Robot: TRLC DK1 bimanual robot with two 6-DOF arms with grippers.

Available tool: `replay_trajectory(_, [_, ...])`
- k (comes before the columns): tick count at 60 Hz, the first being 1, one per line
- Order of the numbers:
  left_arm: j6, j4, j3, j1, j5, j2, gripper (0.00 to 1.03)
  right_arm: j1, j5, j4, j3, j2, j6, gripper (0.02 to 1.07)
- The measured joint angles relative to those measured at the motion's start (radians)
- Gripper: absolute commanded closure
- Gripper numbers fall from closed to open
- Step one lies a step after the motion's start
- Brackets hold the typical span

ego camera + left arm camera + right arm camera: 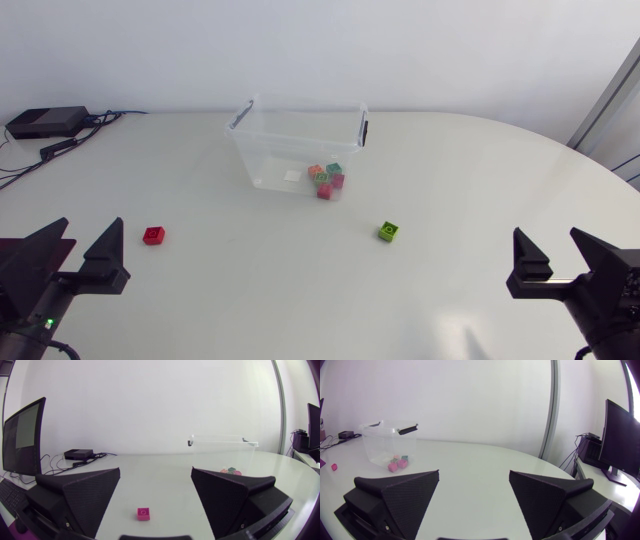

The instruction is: Place the duplo bricks in the container

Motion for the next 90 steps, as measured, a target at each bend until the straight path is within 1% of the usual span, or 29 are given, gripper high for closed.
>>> replay_trajectory(22, [0.0,0.0,0.0,0.0,0.0,0.0,0.04,0.0,0.0,0.0,0.0,0.0,0.0,0.06])
replay_trajectory(34, [-0.004,-0.005,0.001,-0.038,0.0,0.0,0.04,0.001,-0.009,0.0,0.0,0.0,0.0,0.06])
replay_trajectory(39, [-0.004,-0.061,0.03,-0.039,0.0,0.0,0.04,0.008,-0.011,-0.006,0.003,0.0,0.0,0.06])
replay_trajectory(48, [-0.004,-0.075,0.12,-0.039,0.0,0.032,0.04,0.018,-0.012,-0.002,0.038,0.037,0.0,0.06])
replay_trajectory(52, [-0.005,-0.075,0.186,-0.039,0.0,0.103,0.04,0.034,-0.012,0.001,0.085,0.111,0.0,0.06])
replay_trajectory(58, [-0.02,-0.082,0.276,-0.039,0.0,0.248,0.04,0.063,-0.012,0.005,0.172,0.272,0.0,0.06])
replay_trajectory(66, [-0.046,-0.144,0.401,-0.039,-0.019,0.493,0.04,0.082,-0.035,0.005,0.278,0.462,0.005,0.06])
replay_trajectory(74, [-0.107,-0.253,0.536,-0.036,-0.026,0.726,0.04,0.086,-0.06,0.003,0.343,0.592,0.024,0.06])
replay_trajectory(80, [-0.15,-0.317,0.597,-0.03,-0.026,0.847,0.04,0.086,-0.064,-0.003,0.37,0.653,0.046,0.06])
replay_trajectory(83, [-0.158,-0.354,0.628,-0.026,-0.026,0.904,0.04,0.087,-0.065,-0.003,0.378,0.676,0.049,0.06])
replay_trajectory(90, [-0.163,-0.481,0.726,-0.015,-0.023,1.062,0.04,0.087,-0.069,-0.011,0.405,0.742,0.073,0.06])
